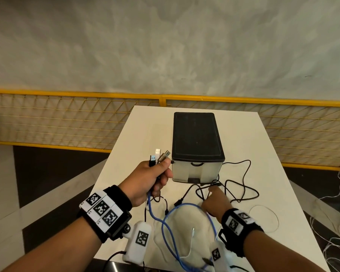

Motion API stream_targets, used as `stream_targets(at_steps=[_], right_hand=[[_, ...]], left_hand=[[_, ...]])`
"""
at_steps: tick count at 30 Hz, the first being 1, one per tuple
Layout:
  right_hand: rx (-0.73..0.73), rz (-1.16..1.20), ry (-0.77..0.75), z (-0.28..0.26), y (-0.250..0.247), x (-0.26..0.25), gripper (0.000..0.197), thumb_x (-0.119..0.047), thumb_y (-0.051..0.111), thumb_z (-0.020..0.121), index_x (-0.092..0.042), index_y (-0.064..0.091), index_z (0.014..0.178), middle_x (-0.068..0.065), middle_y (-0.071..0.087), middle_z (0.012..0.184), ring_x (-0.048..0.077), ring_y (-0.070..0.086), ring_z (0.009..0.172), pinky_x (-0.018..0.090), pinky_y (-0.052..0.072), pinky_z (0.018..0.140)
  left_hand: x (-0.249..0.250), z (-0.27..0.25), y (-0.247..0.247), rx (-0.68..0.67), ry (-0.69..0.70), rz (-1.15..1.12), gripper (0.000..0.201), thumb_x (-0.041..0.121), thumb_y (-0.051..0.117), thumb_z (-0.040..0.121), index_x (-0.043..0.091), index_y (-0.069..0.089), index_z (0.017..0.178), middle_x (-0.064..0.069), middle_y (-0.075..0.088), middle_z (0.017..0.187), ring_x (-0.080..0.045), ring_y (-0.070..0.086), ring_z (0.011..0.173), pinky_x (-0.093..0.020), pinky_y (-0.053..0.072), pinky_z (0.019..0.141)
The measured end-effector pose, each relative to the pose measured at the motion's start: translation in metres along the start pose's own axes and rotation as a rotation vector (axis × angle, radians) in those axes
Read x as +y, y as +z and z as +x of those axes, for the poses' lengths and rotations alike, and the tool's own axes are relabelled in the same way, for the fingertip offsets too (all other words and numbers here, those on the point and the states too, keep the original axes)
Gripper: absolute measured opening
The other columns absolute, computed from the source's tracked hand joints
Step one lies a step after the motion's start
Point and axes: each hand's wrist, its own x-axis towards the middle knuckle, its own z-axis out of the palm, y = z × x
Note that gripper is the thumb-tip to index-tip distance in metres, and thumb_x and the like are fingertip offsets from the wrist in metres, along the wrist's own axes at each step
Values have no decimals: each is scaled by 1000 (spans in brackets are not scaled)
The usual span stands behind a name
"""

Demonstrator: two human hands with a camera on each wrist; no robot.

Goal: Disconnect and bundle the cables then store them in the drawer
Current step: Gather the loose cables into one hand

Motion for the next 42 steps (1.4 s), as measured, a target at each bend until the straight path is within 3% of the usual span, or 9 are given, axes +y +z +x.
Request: stream_targets(at_steps=[3,7,14,22,25,29,33,37,42], right_hand=[[-21,382,-34,-13,-21,-21,10,-1,68,79,1,60,73,16,53,60,19,47,44,25,32,45],[-10,539,-288,-51,-45,-55,9,-16,60,95,-11,67,96,9,62,68,18,59,56,25,40,46],[202,-245,-883,-85,-41,-50,12,-29,60,89,-24,69,96,-8,66,86,9,62,79,27,51,70],[349,-542,-1048,-83,-32,-35,9,-32,57,83,-32,65,85,-11,62,82,13,63,66,30,51,47],[285,-539,-1052,-84,-28,-35,15,-35,54,84,-30,68,86,-10,62,82,14,63,70,30,53,53],[236,-320,-878,-89,-23,-26,24,-45,58,82,-25,70,87,-9,62,85,10,59,80,27,50,71],[40,54,-404,-96,-32,-14,30,-35,63,92,-11,66,73,2,66,70,16,60,65,32,48,66],[-438,632,215,-97,-30,-10,45,-50,53,95,-6,64,98,15,74,87,27,69,77,32,49,66],[-414,1163,311,-69,-23,-23,44,-46,52,96,-3,58,104,19,73,109,31,68,101,41,50,78]], left_hand=[[-6,3,5,-15,-108,-17,38,40,53,97,7,67,85,-4,59,61,-13,49,44,-24,42,45],[-8,9,14,-38,-223,-166,37,43,51,98,10,66,89,-7,69,73,-18,68,60,-30,53,56],[-6,15,19,-15,-279,-325,41,47,46,99,9,61,93,-22,75,103,-30,76,86,-36,58,64],[-8,12,25,-106,-296,-383,40,39,51,98,5,62,116,0,55,64,-10,47,48,-27,49,53],[-10,11,26,-139,-264,-290,30,38,57,94,10,67,101,6,38,54,-8,33,43,-26,40,52],[-6,7,32,-83,-150,-176,40,45,62,90,20,51,61,4,30,47,-10,25,40,-24,36,47],[-2,8,31,15,-29,-225,55,42,62,91,23,43,44,-2,33,51,-14,28,44,-27,36,48],[-2,3,31,-32,20,-294,56,48,60,88,21,49,41,-5,39,55,-15,35,47,-27,35,48],[-16,-11,35,-238,-3,-257,49,48,55,90,17,37,57,-3,34,50,-11,26,38,-22,27,42]])
